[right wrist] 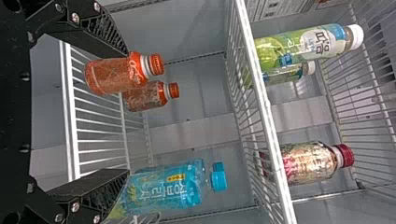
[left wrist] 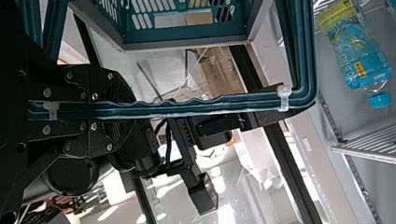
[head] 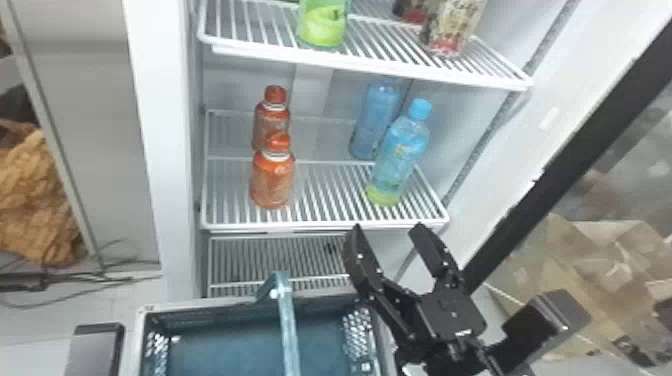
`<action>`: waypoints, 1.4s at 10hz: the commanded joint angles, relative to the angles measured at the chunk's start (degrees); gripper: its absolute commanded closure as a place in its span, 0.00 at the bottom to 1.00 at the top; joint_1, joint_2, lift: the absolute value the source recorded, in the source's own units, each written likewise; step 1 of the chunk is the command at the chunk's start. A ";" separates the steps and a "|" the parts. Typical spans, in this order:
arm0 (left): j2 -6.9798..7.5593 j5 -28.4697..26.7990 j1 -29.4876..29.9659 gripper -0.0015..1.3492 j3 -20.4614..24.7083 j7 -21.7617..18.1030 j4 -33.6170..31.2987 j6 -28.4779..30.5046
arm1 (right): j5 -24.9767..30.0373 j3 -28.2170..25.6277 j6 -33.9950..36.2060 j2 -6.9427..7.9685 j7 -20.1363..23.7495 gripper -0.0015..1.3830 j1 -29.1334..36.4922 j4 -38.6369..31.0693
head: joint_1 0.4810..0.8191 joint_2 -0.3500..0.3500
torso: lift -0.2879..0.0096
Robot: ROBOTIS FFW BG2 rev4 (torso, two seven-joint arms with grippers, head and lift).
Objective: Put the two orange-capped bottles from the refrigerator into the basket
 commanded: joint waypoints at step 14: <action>0.09 0.21 -0.42 0.89 -0.23 0.47 0.00 0.62 | -0.34 1.46 8.04 -1.05 5.75 0.14 -16.31 9.28 | 0.63 0.00 | 0.00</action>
